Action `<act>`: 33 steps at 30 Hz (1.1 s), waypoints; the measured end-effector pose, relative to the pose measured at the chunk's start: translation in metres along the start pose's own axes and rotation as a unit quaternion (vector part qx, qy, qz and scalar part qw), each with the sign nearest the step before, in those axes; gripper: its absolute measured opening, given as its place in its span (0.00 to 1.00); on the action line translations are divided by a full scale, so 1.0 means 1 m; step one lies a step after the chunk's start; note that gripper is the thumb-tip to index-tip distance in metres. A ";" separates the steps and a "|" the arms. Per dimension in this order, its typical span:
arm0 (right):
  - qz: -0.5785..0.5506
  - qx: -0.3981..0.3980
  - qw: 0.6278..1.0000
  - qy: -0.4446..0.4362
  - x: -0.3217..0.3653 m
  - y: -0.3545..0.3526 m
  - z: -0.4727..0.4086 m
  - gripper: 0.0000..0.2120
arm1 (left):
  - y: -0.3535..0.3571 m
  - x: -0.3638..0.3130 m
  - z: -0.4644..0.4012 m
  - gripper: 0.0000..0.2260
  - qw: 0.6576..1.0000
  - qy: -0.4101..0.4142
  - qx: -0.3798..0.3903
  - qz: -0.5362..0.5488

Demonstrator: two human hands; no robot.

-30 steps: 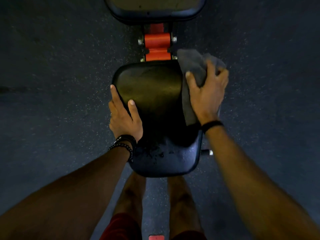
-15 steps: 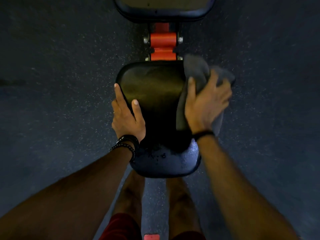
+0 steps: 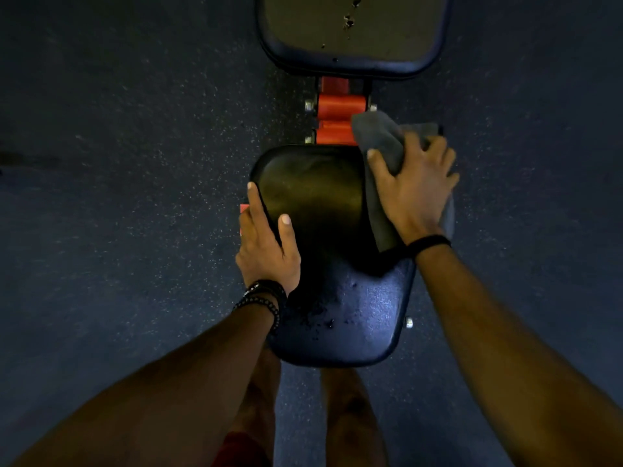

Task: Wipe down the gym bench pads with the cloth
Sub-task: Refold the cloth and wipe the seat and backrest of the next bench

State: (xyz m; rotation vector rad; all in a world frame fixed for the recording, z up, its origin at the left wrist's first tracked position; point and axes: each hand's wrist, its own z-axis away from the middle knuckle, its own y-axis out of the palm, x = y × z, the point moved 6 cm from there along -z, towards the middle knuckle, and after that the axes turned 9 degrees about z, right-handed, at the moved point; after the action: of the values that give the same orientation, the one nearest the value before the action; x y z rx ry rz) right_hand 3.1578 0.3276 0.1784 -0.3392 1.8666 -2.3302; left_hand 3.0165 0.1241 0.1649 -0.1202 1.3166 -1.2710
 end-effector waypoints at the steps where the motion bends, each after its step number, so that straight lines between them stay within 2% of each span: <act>1: 0.046 -0.005 0.998 -0.033 0.021 -0.001 -0.009 0.29 | 0.000 0.000 0.000 0.28 1.000 -0.002 0.000 -0.001; 3: 0.092 -0.005 0.988 -0.125 0.065 0.004 -0.015 0.28 | -0.002 -0.001 0.000 0.28 1.000 -0.007 -0.002 -0.002; 6: 0.095 0.006 0.965 -0.245 0.119 0.016 -0.006 0.28 | -0.003 -0.004 0.001 0.27 1.000 -0.007 -0.003 0.005; 8: 0.082 0.009 0.950 -0.302 0.132 0.013 -0.002 0.29 | -0.004 -0.004 0.000 0.27 1.000 -0.016 -0.004 0.016; 10: 0.066 0.008 0.940 -0.335 0.117 0.007 -0.007 0.30 | -0.003 -0.007 0.000 0.27 1.000 -0.007 0.001 0.030; 12: 0.072 -0.006 0.946 -0.315 0.081 0.003 -0.015 0.29 | -0.003 -0.007 -0.002 0.28 0.999 0.008 0.008 0.037; 14: 0.087 -0.028 0.964 -0.250 0.045 -0.002 -0.018 0.29 | -0.003 -0.004 -0.004 0.28 0.999 0.007 0.011 0.039; 17: 0.114 -0.029 0.978 -0.173 0.050 -0.002 -0.021 0.30 | -0.003 0.000 -0.003 0.28 0.999 -0.024 0.017 0.045; 20: 0.128 -0.017 0.971 -0.203 0.101 0.007 -0.013 0.29 | -0.006 0.000 -0.006 0.28 0.997 0.003 -0.008 0.077; 22: 0.121 -0.014 0.958 -0.260 0.143 0.012 0.000 0.28 | -0.015 0.010 -0.006 0.28 0.980 -0.015 -0.078 0.182; 25: 0.145 -0.011 0.919 -0.366 0.190 0.018 0.025 0.25 | -0.035 0.041 0.002 0.27 0.906 -0.132 -0.208 0.344; 27: 0.150 -0.008 0.881 -0.449 0.194 0.024 0.061 0.23 | -0.047 0.073 0.010 0.28 0.864 -0.201 -0.253 0.386; 28: 0.135 0.002 0.855 -0.500 0.184 0.027 0.087 0.22 | -0.054 0.085 0.012 0.28 0.856 -0.210 -0.257 0.396; 31: 0.082 0.063 0.760 -0.642 0.140 0.039 0.190 0.23 | -0.072 0.108 0.014 0.26 0.875 -0.207 -0.215 0.382; 33: 0.125 0.110 0.693 -0.701 0.127 0.043 0.219 0.25 | -0.080 0.108 0.008 0.24 0.891 -0.200 -0.179 0.366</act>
State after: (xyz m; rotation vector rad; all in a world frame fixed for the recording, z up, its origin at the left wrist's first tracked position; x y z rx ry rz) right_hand 3.0904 0.0799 0.1929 -1.2455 0.7233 -1.2025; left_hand 2.9466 0.0102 0.1543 -0.1188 1.0620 -0.3274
